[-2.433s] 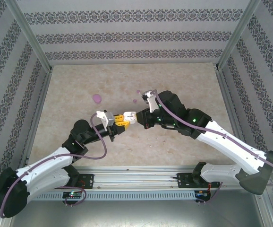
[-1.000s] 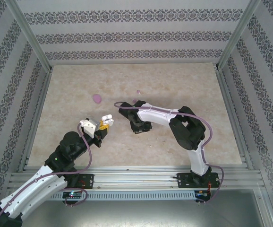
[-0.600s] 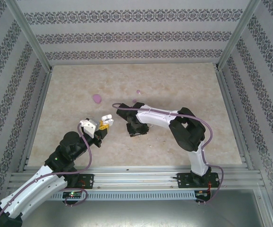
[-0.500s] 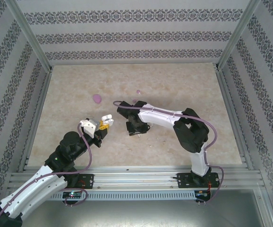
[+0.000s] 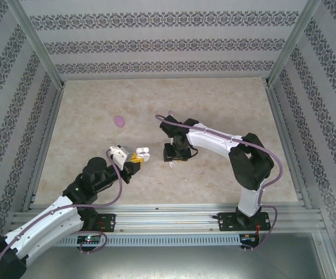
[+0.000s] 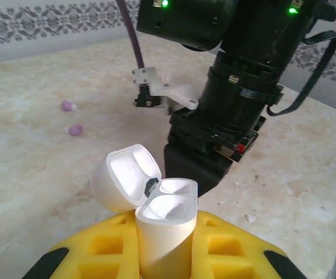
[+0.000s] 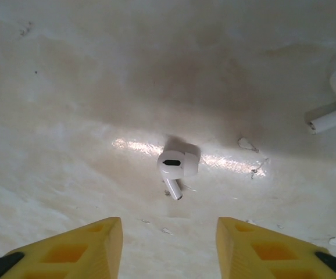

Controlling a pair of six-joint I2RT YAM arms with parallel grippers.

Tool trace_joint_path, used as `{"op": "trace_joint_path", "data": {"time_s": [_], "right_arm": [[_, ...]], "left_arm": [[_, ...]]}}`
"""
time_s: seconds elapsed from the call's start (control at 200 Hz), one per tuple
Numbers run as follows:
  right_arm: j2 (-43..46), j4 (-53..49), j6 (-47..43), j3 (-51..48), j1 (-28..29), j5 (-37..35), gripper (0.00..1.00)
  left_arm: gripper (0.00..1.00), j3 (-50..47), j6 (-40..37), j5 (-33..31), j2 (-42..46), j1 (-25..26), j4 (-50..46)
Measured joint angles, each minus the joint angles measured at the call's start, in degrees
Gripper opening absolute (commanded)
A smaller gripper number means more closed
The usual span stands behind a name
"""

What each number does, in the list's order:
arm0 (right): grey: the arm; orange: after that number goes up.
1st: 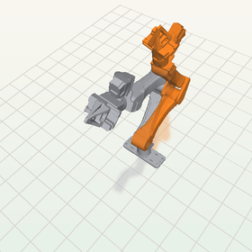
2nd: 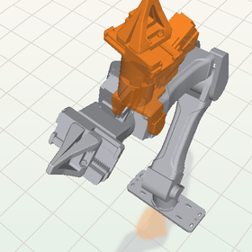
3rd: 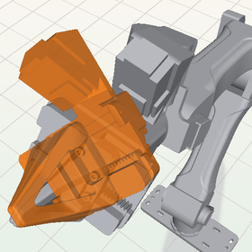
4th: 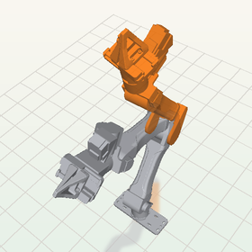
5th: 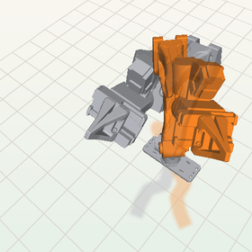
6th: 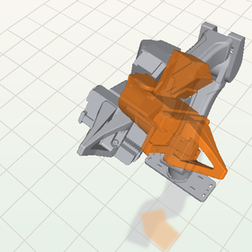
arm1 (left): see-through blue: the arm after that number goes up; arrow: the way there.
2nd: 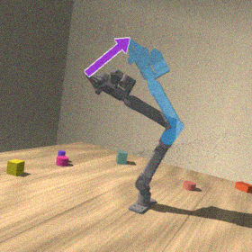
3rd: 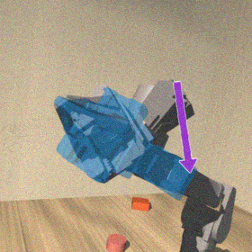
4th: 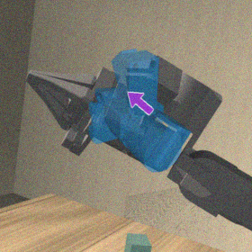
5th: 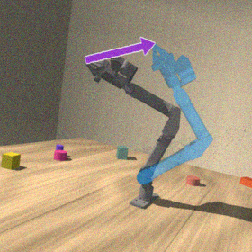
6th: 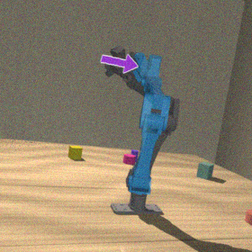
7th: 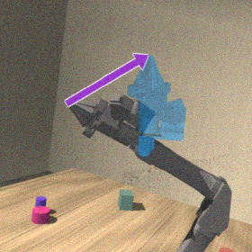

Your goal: Insert the wireless bluetooth earbuds into the charging case

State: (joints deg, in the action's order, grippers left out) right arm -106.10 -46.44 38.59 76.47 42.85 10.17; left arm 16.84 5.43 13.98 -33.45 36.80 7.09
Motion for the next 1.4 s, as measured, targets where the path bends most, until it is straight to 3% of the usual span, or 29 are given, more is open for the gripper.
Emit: {"op": "trace_joint_path", "data": {"time_s": [0.515, 0.749, 1.114, 1.399], "right_arm": [[-5.3, 2.6, 0.0, 0.1, 0.0, 1.2, 0.5], [-6.9, 2.8, 0.1, 0.7, 0.0, 1.2, 0.42], [-8.8, 1.4, 0.0, 2.5, 0.0, 0.8, 0.42], [-9.7, -0.6, -1.0, 3.7, 0.0, -0.1, 0.28]], "left_arm": [[0.0, 0.0, 0.6, 3.8, 1.1, 0.0, 1.9], [0.0, -0.3, 0.6, 4.1, 1.3, 0.0, 1.9], [0.0, -0.5, 0.6, 5.3, 2.1, 0.0, 1.9], [0.0, -0.6, 0.6, 5.6, 2.1, 0.0, 1.9]]}}
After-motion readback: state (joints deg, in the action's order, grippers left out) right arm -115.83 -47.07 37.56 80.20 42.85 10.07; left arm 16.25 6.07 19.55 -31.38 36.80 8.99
